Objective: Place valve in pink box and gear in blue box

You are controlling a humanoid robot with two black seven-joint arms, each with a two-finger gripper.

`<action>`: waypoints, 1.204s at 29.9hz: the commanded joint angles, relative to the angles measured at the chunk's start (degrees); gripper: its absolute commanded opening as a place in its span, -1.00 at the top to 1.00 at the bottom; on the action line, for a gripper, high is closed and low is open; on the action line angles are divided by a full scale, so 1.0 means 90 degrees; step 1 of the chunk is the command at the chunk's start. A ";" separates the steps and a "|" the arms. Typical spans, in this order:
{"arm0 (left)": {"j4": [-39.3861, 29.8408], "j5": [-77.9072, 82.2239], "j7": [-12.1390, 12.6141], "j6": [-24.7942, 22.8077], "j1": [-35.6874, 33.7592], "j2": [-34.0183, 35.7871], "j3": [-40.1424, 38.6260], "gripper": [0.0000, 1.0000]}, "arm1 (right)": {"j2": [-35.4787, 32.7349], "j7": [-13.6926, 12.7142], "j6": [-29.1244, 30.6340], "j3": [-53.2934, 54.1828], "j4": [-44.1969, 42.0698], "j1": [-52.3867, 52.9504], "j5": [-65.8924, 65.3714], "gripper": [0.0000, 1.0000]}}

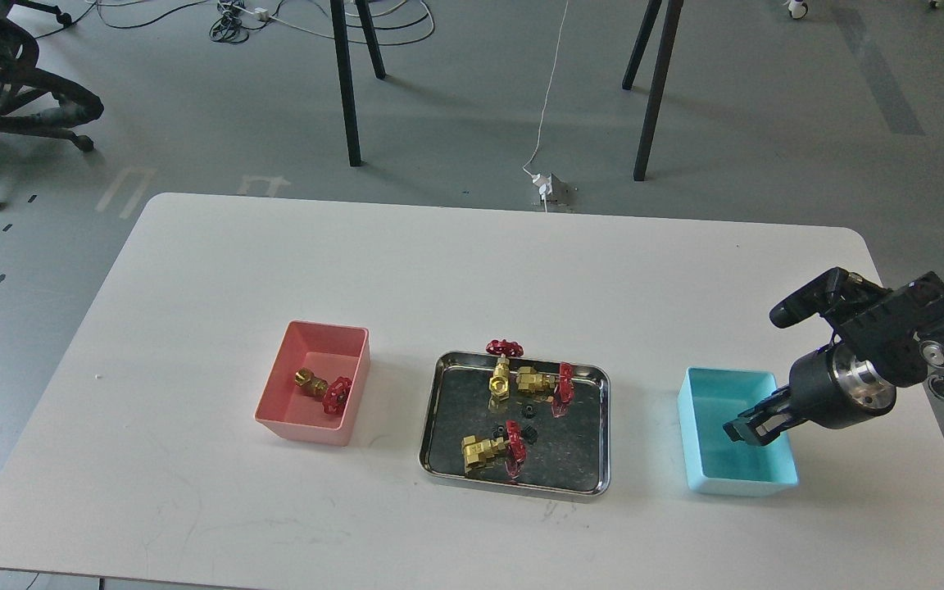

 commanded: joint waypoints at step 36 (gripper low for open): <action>0.0001 0.0088 0.0301 -0.0001 -0.0201 -0.0628 0.0131 -0.95 | 0.0652 -0.1027 -0.4741 0.5360 -0.2616 -0.0665 0.7627 -0.88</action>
